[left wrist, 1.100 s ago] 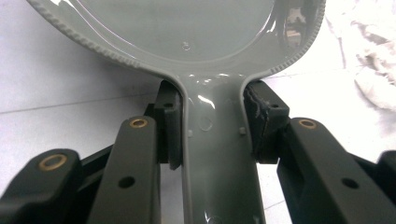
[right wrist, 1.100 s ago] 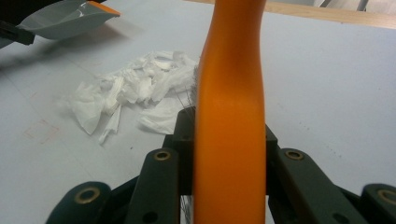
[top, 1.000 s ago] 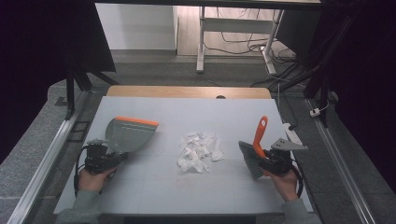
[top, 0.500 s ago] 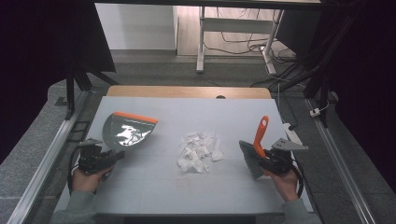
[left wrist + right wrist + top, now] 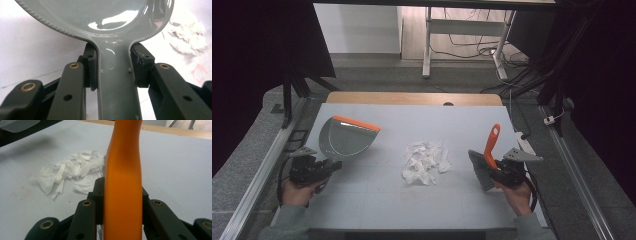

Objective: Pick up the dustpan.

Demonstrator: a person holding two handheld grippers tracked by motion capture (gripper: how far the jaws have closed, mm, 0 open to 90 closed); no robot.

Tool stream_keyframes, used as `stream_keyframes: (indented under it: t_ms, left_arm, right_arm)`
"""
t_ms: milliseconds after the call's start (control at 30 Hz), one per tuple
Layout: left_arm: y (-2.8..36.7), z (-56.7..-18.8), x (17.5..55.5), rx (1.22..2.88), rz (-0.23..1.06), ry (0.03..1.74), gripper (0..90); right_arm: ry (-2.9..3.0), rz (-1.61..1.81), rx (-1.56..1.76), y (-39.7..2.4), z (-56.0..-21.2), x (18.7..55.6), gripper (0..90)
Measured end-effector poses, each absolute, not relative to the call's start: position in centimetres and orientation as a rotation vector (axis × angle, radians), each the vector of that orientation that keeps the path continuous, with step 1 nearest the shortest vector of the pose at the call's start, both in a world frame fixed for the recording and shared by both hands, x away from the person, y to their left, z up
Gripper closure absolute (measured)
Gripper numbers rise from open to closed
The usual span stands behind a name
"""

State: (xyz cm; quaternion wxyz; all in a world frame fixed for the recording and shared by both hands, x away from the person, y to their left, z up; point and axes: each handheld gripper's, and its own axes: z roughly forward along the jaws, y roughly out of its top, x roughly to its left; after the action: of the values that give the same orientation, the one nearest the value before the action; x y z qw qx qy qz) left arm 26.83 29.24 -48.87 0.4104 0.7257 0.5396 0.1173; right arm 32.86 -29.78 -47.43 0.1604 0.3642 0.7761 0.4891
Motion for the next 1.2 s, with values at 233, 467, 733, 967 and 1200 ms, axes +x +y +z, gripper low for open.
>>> stream_keyframes:
  t_ms: [233, 467, 733, 967, 1200]
  left_arm:
    - [30.1, -48.2, 26.2, 1.848, 0.322, 1.303, 61.1]
    - [30.3, -47.8, 25.8, 1.861, 0.313, 1.265, 61.1]
    - [30.4, -47.6, 25.3, 1.898, 0.295, 1.221, 61.1]
    - [30.4, -47.8, 24.8, 1.943, 0.277, 1.193, 61.1]
    - [30.2, -48.0, 24.5, 1.979, 0.253, 1.159, 61.1]
  right_arm:
    - [2.204, 1.411, 1.037, -29.8, -47.3, 32.8, 71.2]
    - [2.204, 1.406, 1.034, -29.7, -47.3, 32.7, 71.1]
    - [2.194, 1.413, 1.026, -29.6, -47.2, 32.6, 71.1]
    - [2.195, 1.410, 1.026, -29.6, -47.2, 32.7, 71.1]
    - [2.193, 1.407, 1.026, -29.6, -47.2, 32.6, 71.2]
